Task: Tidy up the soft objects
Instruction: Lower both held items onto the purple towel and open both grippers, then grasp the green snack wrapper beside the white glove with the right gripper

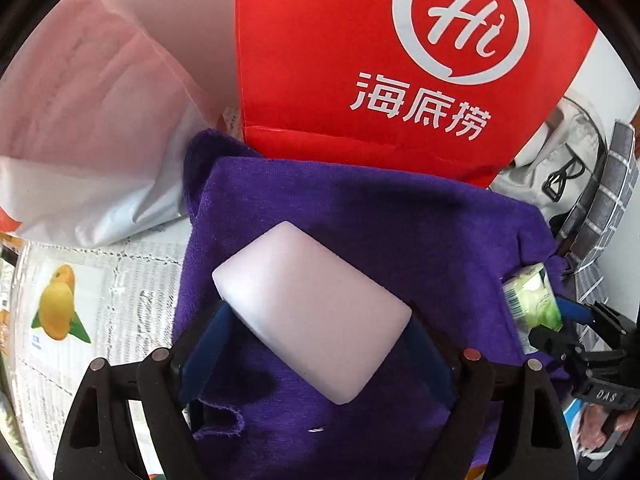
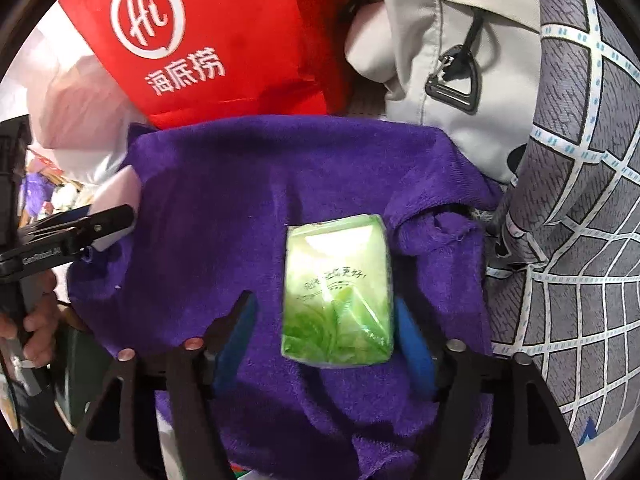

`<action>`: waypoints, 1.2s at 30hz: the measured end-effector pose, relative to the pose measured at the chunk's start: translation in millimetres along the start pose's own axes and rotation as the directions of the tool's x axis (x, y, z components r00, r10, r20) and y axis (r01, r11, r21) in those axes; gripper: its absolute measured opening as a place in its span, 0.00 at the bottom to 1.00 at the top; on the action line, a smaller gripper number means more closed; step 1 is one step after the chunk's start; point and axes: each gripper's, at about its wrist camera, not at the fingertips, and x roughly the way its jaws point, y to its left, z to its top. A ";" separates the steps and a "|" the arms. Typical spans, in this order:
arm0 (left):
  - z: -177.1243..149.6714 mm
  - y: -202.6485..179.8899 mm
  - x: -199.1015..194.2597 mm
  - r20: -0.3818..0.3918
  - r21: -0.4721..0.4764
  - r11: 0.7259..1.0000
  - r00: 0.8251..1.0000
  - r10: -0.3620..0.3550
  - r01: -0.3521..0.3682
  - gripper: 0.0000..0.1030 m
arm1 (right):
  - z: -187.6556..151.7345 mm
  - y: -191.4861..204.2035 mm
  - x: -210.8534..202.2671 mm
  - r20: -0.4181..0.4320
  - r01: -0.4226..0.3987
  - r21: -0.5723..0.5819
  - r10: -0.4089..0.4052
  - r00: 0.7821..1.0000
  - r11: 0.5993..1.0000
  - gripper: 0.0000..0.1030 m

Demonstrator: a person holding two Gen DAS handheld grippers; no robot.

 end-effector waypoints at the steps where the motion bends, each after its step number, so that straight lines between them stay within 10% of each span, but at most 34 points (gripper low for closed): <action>1: 2.2 1.1 -0.2 -0.002 -0.005 1.000 1.000 -0.005 0.005 0.84 | 0.4 1.8 -3.5 0.017 0.024 -0.008 -0.024 1.000 1.000 0.77; 21: -50.2 -10.6 -96.4 0.091 0.041 0.997 0.994 -0.064 0.061 0.86 | -79.8 29.9 -100.7 0.179 0.034 0.004 -0.034 0.983 0.999 0.77; 36: -141.0 -1.6 -157.5 0.162 0.018 0.996 0.983 -0.089 0.087 0.86 | -211.1 75.3 -119.1 0.139 0.062 -0.059 -0.053 0.989 0.996 0.44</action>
